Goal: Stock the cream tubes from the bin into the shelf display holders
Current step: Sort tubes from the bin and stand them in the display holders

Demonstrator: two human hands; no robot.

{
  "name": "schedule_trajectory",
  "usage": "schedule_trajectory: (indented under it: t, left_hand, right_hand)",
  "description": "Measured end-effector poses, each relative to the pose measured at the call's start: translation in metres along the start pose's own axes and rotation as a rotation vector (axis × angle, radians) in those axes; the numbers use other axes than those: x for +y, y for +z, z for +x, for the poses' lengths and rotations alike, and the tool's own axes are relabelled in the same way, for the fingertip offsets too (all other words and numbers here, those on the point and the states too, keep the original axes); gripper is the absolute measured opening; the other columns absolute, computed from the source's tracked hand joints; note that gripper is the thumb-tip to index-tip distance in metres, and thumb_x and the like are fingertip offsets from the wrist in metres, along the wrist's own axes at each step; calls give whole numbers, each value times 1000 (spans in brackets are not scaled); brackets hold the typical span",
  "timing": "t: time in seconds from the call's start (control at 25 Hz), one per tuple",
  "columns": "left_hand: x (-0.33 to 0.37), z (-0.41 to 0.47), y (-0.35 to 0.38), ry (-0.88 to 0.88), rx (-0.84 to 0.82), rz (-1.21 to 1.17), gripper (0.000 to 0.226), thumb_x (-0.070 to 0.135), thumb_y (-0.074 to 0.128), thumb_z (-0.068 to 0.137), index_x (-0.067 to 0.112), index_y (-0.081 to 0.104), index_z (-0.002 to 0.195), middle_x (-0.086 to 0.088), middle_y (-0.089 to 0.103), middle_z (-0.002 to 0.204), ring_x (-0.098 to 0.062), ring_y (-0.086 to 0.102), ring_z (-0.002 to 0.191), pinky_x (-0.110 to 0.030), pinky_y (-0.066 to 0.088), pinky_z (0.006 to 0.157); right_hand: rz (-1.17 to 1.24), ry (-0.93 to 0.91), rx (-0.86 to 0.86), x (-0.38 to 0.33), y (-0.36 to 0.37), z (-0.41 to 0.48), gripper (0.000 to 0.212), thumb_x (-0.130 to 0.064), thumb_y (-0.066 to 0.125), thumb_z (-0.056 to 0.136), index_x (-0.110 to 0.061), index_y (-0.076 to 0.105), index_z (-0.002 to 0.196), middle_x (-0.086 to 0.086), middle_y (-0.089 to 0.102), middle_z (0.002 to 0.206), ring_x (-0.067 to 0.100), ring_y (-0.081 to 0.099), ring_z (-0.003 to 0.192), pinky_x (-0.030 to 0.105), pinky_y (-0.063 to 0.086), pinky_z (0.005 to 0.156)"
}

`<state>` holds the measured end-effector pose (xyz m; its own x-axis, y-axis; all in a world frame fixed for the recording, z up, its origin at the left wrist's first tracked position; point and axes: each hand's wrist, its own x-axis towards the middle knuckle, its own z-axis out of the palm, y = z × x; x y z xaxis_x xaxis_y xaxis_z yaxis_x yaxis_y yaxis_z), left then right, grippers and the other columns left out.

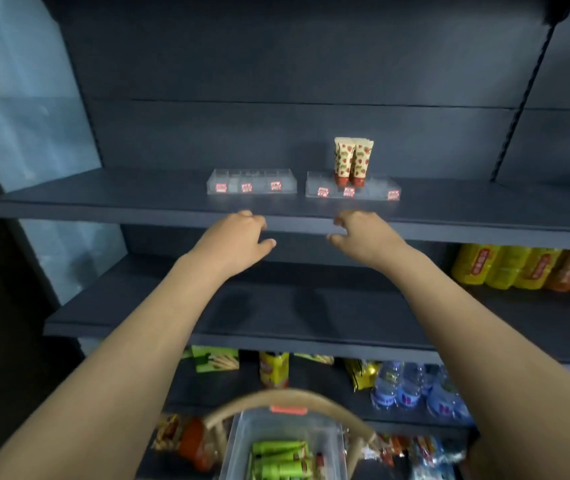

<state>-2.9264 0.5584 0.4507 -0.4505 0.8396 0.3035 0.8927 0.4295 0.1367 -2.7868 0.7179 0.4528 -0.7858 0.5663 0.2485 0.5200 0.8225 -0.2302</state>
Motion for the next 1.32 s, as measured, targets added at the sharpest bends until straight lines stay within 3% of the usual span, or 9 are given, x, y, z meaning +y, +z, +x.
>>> schedule_trajectory:
  t: [0.36,0.52,0.68,0.92,1.16,1.32]
  left_hand:
    - [23,-150,74,-93,-221,3,42,33,48,94,7,50,127,-13,52,125,-30,47,118,-39,41,96]
    - [22,-201,127,-125,-289,-79,39,31,51,92,7,54,122,-10,55,120,-26,51,113,-34,42,89]
    - [10,-226,189,-131,-407,-133,39,32,51,92,6,55,121,-11,56,120,-26,53,111,-34,41,88]
    - [-23,-250,297,-123,-574,-297,35,31,50,94,6,56,118,-10,60,114,-23,57,105,-34,46,89]
    - [-42,-274,384,-301,-769,-454,41,29,48,95,6,49,130,-12,50,130,-23,53,116,-31,42,98]
    - [-44,-287,439,-574,-794,-595,39,27,50,95,2,52,125,-14,55,126,-25,54,117,-28,41,92]
  right_hand:
    - [101,4,-205,2,91,-135,39,-27,52,91,-2,53,120,20,56,125,35,50,116,38,43,94]
    - [106,43,-347,5,150,-186,36,-27,52,91,-5,55,118,19,58,121,33,54,112,34,43,86]
    - [139,111,-506,12,216,-219,42,-33,49,94,-7,50,126,15,56,124,31,53,113,35,44,89]
    - [167,268,-747,15,314,-247,38,-32,51,93,-6,54,120,16,60,118,32,58,107,34,47,84]
    - [235,457,-894,18,397,-265,40,-33,52,92,-6,52,122,17,60,117,32,56,109,33,44,83]
    - [312,578,-946,23,451,-273,48,-33,56,90,-11,47,131,15,59,122,30,56,109,29,44,80]
